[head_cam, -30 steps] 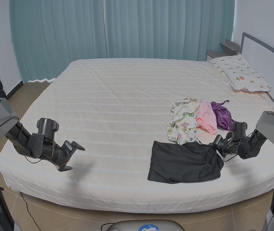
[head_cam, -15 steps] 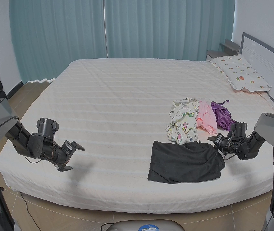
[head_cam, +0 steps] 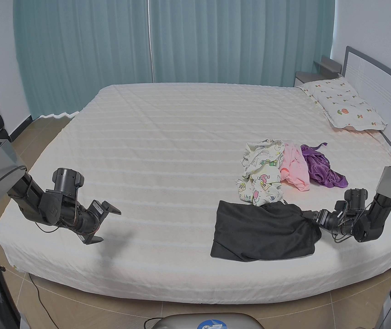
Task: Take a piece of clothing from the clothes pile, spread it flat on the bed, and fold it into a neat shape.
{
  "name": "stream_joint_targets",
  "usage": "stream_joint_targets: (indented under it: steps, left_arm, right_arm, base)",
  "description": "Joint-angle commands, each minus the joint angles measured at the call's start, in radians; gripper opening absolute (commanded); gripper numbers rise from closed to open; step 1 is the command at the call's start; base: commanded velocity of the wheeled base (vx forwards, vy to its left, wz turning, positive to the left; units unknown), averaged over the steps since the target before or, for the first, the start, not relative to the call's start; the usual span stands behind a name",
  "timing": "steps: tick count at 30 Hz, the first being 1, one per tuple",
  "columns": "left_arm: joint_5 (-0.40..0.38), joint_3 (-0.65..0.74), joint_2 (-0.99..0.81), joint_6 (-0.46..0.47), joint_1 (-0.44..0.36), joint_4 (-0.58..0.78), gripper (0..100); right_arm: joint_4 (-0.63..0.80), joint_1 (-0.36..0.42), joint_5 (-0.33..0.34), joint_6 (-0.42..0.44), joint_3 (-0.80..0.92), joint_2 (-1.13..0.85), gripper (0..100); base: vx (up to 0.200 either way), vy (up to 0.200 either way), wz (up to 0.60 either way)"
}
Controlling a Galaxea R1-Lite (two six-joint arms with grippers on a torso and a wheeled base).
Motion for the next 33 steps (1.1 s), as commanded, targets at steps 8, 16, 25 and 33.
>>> stream_joint_targets:
  steps: [8,16,25,33]
  left_arm:
    - [0.000,-0.001,0.002,-0.001,0.000,-0.001,100]
    - [0.000,-0.001,0.002,-0.001,0.001,-0.001,100]
    - [0.000,0.000,0.000,-0.001,0.000,-0.001,100]
    - [0.000,0.000,0.000,-0.001,0.001,-0.001,100]
  right_arm:
    - [-0.045,0.003,0.092,-0.089,0.169,-0.093,100]
    - [-0.137,-0.048,0.073,0.028,0.198,-0.156,100]
    - [-0.154,-0.017,0.129,-0.135,0.352,-0.093,100]
    - [-0.146,0.079,0.096,-0.138,0.349,-0.077,100]
  base:
    - [0.000,0.000,0.00]
    - [0.000,0.000,0.00]
    - [0.000,0.000,0.00]
    - [0.000,0.000,0.00]
